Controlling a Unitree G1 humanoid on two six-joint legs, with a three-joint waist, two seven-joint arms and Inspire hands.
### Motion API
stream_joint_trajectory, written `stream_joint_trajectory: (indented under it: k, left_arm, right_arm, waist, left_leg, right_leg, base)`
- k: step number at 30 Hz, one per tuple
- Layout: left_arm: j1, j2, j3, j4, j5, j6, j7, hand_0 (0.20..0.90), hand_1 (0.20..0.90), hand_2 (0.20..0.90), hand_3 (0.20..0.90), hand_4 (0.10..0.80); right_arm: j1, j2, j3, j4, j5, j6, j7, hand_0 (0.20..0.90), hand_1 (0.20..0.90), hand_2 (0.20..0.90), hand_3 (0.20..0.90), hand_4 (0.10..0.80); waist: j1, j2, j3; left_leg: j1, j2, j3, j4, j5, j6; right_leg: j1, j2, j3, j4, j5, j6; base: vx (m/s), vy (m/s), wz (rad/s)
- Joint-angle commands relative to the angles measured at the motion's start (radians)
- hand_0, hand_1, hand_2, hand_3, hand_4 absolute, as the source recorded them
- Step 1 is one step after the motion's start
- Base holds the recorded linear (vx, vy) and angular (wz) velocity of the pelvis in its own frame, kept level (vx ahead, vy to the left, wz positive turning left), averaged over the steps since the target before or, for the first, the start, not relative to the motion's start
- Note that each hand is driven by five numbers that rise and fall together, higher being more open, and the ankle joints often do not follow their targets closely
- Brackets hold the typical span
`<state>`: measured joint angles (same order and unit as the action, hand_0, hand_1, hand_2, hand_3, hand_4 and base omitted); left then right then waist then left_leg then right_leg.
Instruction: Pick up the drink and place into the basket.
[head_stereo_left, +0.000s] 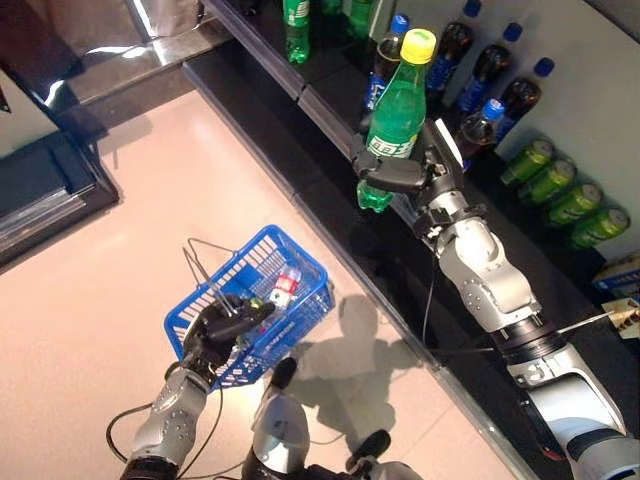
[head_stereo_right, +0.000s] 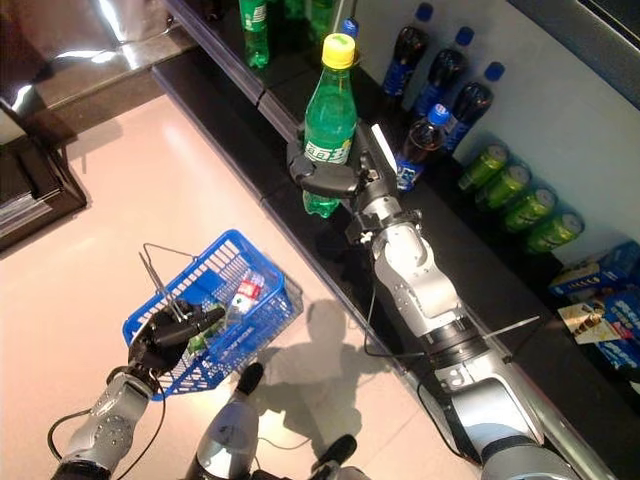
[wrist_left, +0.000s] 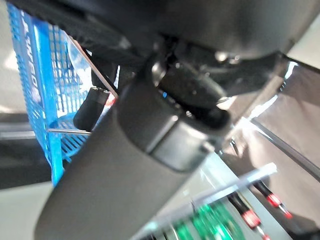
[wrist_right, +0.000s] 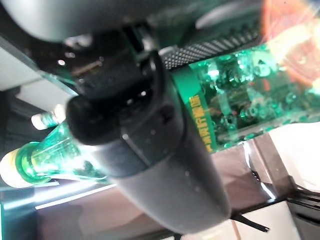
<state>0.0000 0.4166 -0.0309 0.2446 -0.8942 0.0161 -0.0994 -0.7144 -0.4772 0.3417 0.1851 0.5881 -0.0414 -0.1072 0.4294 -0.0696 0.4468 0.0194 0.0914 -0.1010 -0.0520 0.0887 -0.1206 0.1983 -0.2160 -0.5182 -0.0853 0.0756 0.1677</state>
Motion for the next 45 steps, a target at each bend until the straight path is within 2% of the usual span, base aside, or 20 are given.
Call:
stream_joint_trajectory:
  k: [1, 12, 22, 36, 45]
  left_arm:
    - [-0.089, 0.054, -0.088, -0.274, -0.109, -0.189, -0.216, 0.300, 0.300, 0.300, 0.200, 0.100]
    - [-0.132, 0.085, -0.128, -0.525, -0.244, -0.145, -0.338, 0.300, 0.300, 0.300, 0.200, 0.100]
    - [-0.165, 0.116, -0.159, -0.629, -0.283, -0.136, -0.429, 0.300, 0.300, 0.300, 0.200, 0.100]
    - [-0.200, 0.112, -0.182, -0.716, -0.318, -0.130, -0.535, 0.300, 0.300, 0.300, 0.200, 0.100]
    - [-0.196, 0.115, -0.172, -0.781, -0.336, -0.145, -0.594, 0.300, 0.300, 0.300, 0.200, 0.100]
  right_arm:
    - [0.005, 0.039, 0.060, -0.054, -0.014, -0.124, -0.012, 0.300, 0.300, 0.300, 0.200, 0.100]
    - [0.036, 0.052, 0.123, -0.092, -0.052, -0.107, 0.025, 0.300, 0.300, 0.300, 0.200, 0.100]
    - [0.033, 0.063, 0.159, -0.094, -0.060, -0.094, 0.045, 0.300, 0.300, 0.300, 0.200, 0.100]
    - [0.040, 0.097, 0.224, -0.043, -0.102, -0.055, 0.088, 0.300, 0.300, 0.300, 0.200, 0.100]
    - [0.108, 0.120, 0.295, 0.136, -0.233, -0.034, 0.099, 0.300, 0.300, 0.300, 0.200, 0.100]
  waist:
    - [-0.009, -0.016, -0.400]
    - [0.011, -0.020, -0.404]
    - [0.018, -0.021, -0.406]
    - [0.031, -0.025, -0.412]
    - [0.042, -0.031, -0.413]
  left_leg:
    - [0.018, -0.010, 0.031, -0.035, -0.022, 0.025]
    - [0.014, -0.016, 0.008, -0.035, -0.020, 0.023]
    - [0.014, -0.017, 0.000, -0.035, -0.021, 0.022]
    - [0.012, -0.024, -0.015, -0.035, -0.021, 0.022]
    - [0.008, -0.021, -0.015, -0.035, -0.021, 0.021]
  right_leg:
    - [0.028, -0.029, -0.012, 0.031, -0.009, 0.019]
    - [0.028, -0.027, -0.023, 0.041, -0.014, 0.021]
    - [0.027, -0.027, -0.024, 0.048, -0.020, 0.020]
    - [0.025, -0.026, -0.024, 0.056, -0.026, 0.019]
    - [0.022, -0.027, -0.030, 0.059, -0.030, 0.018]
  base:
    - [0.000, 0.000, 0.00]
    - [0.010, -0.004, 0.04]
    - [0.001, 0.001, 0.00]
    - [0.000, 0.003, 0.01]
    - [0.000, 0.000, 0.00]
